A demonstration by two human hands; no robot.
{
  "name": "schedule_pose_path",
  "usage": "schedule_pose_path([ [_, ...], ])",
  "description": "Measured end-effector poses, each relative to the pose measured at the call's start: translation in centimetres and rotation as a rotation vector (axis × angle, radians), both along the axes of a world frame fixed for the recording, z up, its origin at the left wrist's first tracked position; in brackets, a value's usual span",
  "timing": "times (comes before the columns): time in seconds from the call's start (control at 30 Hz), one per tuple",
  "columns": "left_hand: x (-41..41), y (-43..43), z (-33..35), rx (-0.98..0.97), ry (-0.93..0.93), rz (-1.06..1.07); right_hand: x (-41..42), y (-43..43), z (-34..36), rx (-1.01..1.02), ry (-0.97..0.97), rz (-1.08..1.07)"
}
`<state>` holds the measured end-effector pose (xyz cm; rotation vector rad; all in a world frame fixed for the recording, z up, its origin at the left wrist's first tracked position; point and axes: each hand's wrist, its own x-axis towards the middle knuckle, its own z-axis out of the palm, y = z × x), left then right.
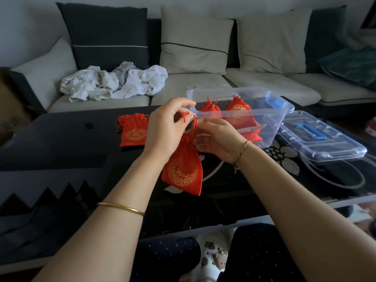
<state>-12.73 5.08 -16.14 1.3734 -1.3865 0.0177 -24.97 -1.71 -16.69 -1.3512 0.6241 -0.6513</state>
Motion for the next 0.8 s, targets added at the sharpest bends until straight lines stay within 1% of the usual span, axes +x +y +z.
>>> schedule_pose_path([
  [0.07, 0.2, 0.2, 0.2, 0.052, 0.149, -0.065, -0.4, -0.2, 0.0, -0.091, 0.06, -0.075],
  [0.13, 0.4, 0.3, 0.4, 0.084, 0.272, -0.107, -0.8, -0.3, 0.0, -0.16, 0.102, -0.1],
  [0.23, 0.5, 0.3, 0.2, 0.131, 0.32, -0.107, -1.2, -0.2, 0.2, -0.21, 0.151, -0.095],
  [0.5, 1.1, 0.1, 0.1, 0.18, 0.563, -0.142, -1.4, -0.9, 0.0, -0.127, 0.089, -0.201],
  [0.57, 1.2, 0.0, -0.1, 0.206, 0.59, -0.108, -1.3, -1.0, -0.2, -0.097, 0.069, -0.255],
  [0.67, 1.7, 0.0, -0.6, 0.264, 0.52, 0.058, -1.2, -1.2, -0.4, 0.023, -0.016, -0.331],
  [0.73, 2.2, 0.1, -1.0, 0.297, 0.438, 0.184, -1.0, -1.4, -0.5, 0.201, -0.136, -0.34],
  [0.8, 2.5, 0.0, -1.2, 0.32, 0.447, 0.262, -0.9, -1.5, -0.6, 0.403, -0.267, -0.32],
])
